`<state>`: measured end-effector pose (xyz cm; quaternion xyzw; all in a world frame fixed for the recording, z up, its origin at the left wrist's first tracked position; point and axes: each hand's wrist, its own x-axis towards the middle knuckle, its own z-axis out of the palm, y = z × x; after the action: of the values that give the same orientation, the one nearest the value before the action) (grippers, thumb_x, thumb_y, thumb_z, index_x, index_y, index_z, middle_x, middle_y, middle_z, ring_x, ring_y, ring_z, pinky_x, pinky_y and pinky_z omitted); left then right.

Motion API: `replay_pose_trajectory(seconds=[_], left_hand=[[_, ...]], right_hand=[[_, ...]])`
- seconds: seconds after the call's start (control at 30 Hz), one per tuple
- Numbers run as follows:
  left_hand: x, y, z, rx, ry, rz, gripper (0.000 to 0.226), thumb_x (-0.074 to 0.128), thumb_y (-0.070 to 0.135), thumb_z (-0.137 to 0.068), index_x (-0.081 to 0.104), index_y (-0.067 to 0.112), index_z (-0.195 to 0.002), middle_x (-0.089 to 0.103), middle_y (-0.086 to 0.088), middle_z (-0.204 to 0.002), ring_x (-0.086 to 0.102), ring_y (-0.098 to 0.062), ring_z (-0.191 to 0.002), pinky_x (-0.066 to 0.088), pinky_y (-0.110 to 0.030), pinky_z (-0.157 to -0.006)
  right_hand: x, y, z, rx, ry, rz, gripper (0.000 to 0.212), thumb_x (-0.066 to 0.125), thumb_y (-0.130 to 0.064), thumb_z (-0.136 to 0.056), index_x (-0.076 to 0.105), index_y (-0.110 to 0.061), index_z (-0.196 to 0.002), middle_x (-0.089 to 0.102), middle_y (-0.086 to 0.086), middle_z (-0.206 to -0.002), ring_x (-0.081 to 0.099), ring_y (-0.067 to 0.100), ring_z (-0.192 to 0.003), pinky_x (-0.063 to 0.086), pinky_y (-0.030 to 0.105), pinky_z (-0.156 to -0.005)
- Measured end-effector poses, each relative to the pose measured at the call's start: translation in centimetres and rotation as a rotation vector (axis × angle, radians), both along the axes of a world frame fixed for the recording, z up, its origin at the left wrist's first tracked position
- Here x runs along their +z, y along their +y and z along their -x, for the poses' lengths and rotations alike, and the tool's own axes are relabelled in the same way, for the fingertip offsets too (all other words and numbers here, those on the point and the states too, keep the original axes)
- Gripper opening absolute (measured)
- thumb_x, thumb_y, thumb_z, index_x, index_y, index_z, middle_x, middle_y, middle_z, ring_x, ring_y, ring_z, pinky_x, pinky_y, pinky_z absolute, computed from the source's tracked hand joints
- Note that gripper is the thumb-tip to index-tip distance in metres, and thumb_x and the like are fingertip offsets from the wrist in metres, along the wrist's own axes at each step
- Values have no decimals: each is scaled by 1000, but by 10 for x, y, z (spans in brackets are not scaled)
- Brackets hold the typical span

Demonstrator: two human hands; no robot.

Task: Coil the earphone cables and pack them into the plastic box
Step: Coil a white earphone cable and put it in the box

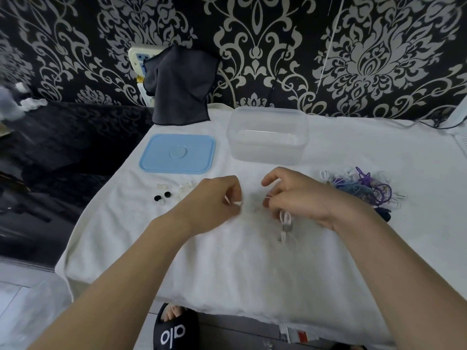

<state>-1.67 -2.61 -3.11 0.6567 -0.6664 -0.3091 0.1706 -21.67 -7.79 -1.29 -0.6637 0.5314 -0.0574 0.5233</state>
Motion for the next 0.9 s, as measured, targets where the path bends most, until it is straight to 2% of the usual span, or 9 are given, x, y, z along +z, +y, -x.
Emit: replay_pose_trajectory(seconds=[0.07, 0.13, 0.23, 0.3, 0.4, 0.5, 0.63, 0.8, 0.9], left_hand=[[-1, 4, 1, -5, 36, -8, 13, 68, 8, -87, 58, 17, -85, 59, 13, -74, 52, 3, -53, 36, -11, -45], [-3, 7, 1, -6, 58, -15, 16, 69, 6, -85, 59, 19, -83, 58, 15, -69, 51, 3, -51, 37, -12, -45], [-5, 9, 0, -14, 58, -28, 19, 70, 3, -82, 61, 19, -82, 59, 19, -61, 52, 4, -51, 39, -12, -47], [-5, 9, 0, -20, 48, -34, 18, 72, 2, -79, 63, 18, -83, 60, 16, -63, 52, 4, -53, 40, -12, -48], [-5, 9, 1, -28, 47, -29, 17, 73, 6, -78, 63, 20, -81, 61, 12, -66, 51, 2, -53, 42, -14, -49], [-5, 8, -1, -41, 24, -8, 17, 71, 7, -79, 62, 21, -80, 62, 10, -68, 52, 2, -55, 40, -11, -51], [-4, 6, -3, -49, 10, 16, 19, 69, 4, -80, 62, 22, -79, 61, 9, -68, 52, 0, -57, 39, -12, -53], [-2, 4, -4, -28, 22, 34, 20, 66, 4, -83, 59, 23, -80, 60, 8, -68, 49, -5, -56, 39, -15, -50], [-2, 2, -4, -10, 45, 45, 19, 67, 5, -84, 59, 21, -80, 60, 11, -68, 50, -5, -56, 40, -16, -51]], right_hand=[[-3, 0, 0, 53, 122, 50, 57, 60, -15, -81, 46, -27, -135, 71, 4, -96, 69, 25, -91, 55, 42, -85], [-2, 1, -3, 70, 165, 63, 57, 65, -28, -83, 45, -28, -137, 71, 2, -92, 70, 19, -85, 55, 37, -80], [1, 3, -10, 70, 170, 91, 32, 60, -45, -91, 62, -19, -109, 76, 2, -80, 73, 16, -72, 51, 28, -65], [-5, 4, -14, 50, 192, 192, 23, 57, -39, -94, 67, -18, -90, 75, 2, -72, 71, 16, -59, 46, 25, -56], [-12, 6, -17, 29, 250, 322, 19, 59, -34, -91, 64, -23, -77, 71, 0, -63, 69, 17, -56, 44, 25, -53], [-15, 5, -19, -7, 217, 397, 16, 62, -36, -89, 65, -26, -78, 67, -7, -70, 64, 13, -67, 41, 26, -57], [-22, 3, -22, 23, 191, 447, 10, 64, -29, -87, 67, -26, -78, 66, -9, -82, 62, 17, -81, 49, 31, -68], [-16, 1, -26, -35, 35, 415, 8, 66, -22, -87, 68, -23, -79, 69, -6, -81, 64, 16, -80, 52, 32, -74], [-10, 0, -25, -93, -124, 309, 9, 63, -14, -88, 69, -20, -86, 73, -3, -75, 71, 17, -73, 60, 43, -78]])
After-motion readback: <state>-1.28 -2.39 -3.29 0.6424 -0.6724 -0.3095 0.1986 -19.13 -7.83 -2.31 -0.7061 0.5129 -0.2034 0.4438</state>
